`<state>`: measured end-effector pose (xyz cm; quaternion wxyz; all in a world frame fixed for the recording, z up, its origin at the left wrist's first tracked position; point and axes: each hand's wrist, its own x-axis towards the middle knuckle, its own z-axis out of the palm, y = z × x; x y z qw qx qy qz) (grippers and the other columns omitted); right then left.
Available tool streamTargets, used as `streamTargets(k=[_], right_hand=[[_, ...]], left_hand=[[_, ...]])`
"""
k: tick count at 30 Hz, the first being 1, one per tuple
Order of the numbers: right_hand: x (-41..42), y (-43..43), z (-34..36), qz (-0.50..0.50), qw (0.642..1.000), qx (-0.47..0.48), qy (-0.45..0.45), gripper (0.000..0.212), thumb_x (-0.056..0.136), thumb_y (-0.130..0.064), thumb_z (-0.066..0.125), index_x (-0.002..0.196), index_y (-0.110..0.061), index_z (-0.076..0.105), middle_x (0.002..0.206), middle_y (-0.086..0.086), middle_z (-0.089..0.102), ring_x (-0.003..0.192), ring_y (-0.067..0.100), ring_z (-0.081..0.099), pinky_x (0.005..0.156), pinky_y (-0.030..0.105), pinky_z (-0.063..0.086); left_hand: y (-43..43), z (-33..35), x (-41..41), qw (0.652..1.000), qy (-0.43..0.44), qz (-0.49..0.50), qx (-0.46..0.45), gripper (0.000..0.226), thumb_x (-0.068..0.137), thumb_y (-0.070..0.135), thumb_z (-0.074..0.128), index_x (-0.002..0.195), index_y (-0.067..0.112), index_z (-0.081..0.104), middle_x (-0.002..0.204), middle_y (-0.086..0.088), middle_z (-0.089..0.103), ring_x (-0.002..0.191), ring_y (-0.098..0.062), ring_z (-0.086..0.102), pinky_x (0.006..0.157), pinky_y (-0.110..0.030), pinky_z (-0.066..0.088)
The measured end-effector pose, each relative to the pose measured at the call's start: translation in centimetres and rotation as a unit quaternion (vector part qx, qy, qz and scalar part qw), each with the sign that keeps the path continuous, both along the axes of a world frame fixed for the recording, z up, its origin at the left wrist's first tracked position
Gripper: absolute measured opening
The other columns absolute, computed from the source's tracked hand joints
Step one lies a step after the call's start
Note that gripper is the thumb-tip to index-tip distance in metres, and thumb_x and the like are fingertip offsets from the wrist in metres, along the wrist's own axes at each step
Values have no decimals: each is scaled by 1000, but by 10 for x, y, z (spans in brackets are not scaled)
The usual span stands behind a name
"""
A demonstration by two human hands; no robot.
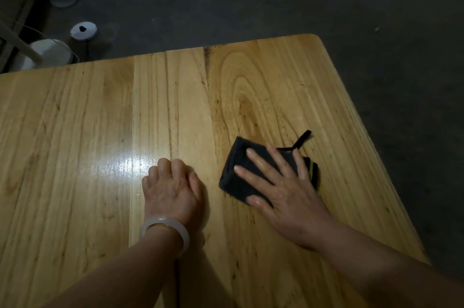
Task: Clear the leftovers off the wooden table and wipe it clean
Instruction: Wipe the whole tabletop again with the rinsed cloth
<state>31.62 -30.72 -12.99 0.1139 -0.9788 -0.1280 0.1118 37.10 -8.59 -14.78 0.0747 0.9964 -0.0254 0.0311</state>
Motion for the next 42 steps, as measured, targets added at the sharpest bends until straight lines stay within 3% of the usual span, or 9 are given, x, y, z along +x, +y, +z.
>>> streamTargets(k=[4,7,10,15,20,24,33,42], right_hand=[[16,-17,-2,90,996,11,-6,54,100,-61,19,152,-50,10,164,-15,5,152,17,-7,118,61,3],[40,-25,0,91,996,9,-9,55,98,-64,20,151,-52,10,163,-17,4,151,14,-8,119,59,2],[71,-29,2,46,999,-8,0,56,94,-68,12,148,-56,1,162,-21,-5,149,11,-16,119,56,-5],[130,-39,0,-40,999,-24,-19,60,91,-68,7,150,-54,3,163,-18,-2,151,15,-9,119,56,-5],[177,-55,-4,-127,991,-37,-29,57,97,-63,20,151,-50,7,164,-14,2,151,19,-3,119,57,-4],[196,-69,-5,-199,979,-48,-19,58,98,-63,18,152,-48,5,165,-13,-1,151,22,-5,117,60,-5],[154,-89,-9,-327,944,-46,-13,61,97,-65,14,154,-46,1,165,-8,-2,151,27,-10,116,63,-8],[74,-66,-4,-346,937,-51,15,60,97,-64,8,152,-47,-11,164,-8,-13,149,25,-18,116,62,-8]], left_hand=[[2,-2,0,1000,-9,-1,10,24,86,34,29,85,17,46,84,-1,37,77,-15,31,71,-34,32],[1,-2,0,1000,-1,-3,19,24,85,34,29,85,18,47,84,-2,39,76,-16,34,70,-34,34],[1,-1,-1,1000,2,-1,18,25,85,35,29,85,18,48,83,-1,40,76,-16,35,70,-34,34],[0,0,1,1000,-11,-4,9,25,84,34,31,82,16,49,81,-3,42,73,-19,38,67,-37,37],[1,-1,1,1000,-25,-7,10,24,83,33,33,81,15,48,79,-4,43,71,-20,41,65,-38,39],[1,1,3,1000,-23,-8,11,24,84,33,33,80,15,48,79,-4,43,70,-20,41,64,-38,39],[5,1,3,1000,0,2,8,27,84,35,30,83,16,49,83,-4,42,75,-19,37,69,-37,36],[3,1,6,1000,9,9,-9,32,84,37,27,85,14,48,86,-6,41,80,-23,36,75,-41,34]])
